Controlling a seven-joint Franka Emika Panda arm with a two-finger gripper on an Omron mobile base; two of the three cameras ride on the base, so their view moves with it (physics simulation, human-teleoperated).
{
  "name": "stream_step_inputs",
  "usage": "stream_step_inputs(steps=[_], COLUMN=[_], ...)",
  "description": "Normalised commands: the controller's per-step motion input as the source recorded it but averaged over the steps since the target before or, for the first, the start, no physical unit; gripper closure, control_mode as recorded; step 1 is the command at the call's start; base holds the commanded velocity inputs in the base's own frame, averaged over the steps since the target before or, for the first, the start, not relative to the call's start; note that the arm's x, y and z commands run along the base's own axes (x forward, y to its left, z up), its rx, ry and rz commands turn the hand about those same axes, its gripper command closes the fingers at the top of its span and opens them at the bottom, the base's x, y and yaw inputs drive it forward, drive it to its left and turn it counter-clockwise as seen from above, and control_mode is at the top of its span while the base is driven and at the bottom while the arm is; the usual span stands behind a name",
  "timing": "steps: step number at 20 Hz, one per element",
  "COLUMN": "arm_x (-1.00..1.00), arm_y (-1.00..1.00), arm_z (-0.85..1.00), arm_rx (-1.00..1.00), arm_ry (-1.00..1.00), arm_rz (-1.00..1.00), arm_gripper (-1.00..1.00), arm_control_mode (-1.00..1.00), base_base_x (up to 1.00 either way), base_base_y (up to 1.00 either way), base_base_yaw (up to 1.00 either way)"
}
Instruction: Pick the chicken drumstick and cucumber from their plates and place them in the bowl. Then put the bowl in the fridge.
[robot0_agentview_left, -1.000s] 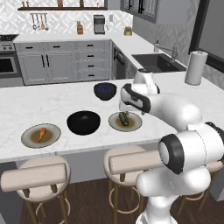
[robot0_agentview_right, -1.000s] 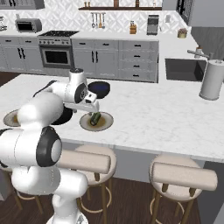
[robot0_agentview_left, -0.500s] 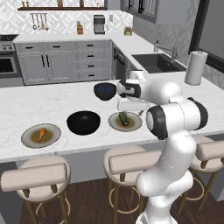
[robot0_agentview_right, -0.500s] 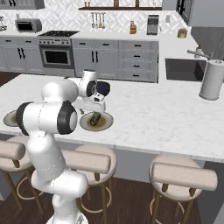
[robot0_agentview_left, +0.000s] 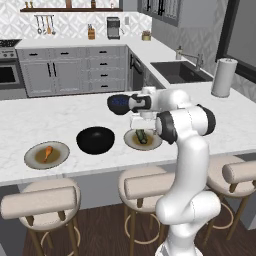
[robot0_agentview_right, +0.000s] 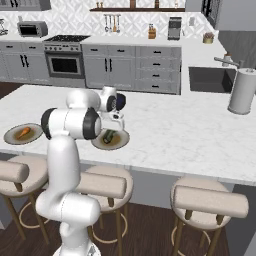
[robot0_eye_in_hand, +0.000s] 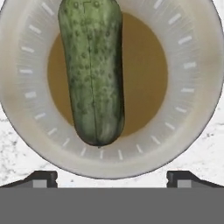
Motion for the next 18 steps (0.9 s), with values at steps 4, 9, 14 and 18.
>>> stream_step_inputs(steps=[4, 9, 14, 18], arm_x=[0.33, 0.25, 0.03, 0.00], arm_y=[0.02, 0.00, 0.01, 0.01], arm_z=[-0.45, -0.38, -0.26, -0.27], arm_rx=[-0.02, -0.01, -0.01, 0.00], arm_ry=[0.00, -0.05, -0.15, -0.10], arm_rz=[0.00, 0.00, 0.00, 0.01], arm_gripper=[-1.00, -1.00, -1.00, -1.00], arm_control_mode=[-1.00, -1.00, -1.00, -1.00], base_base_x=[0.00, 0.00, 0.00, 0.00], base_base_y=[0.00, 0.00, 0.00, 0.00], base_base_yaw=[0.00, 0.00, 0.00, 0.00])
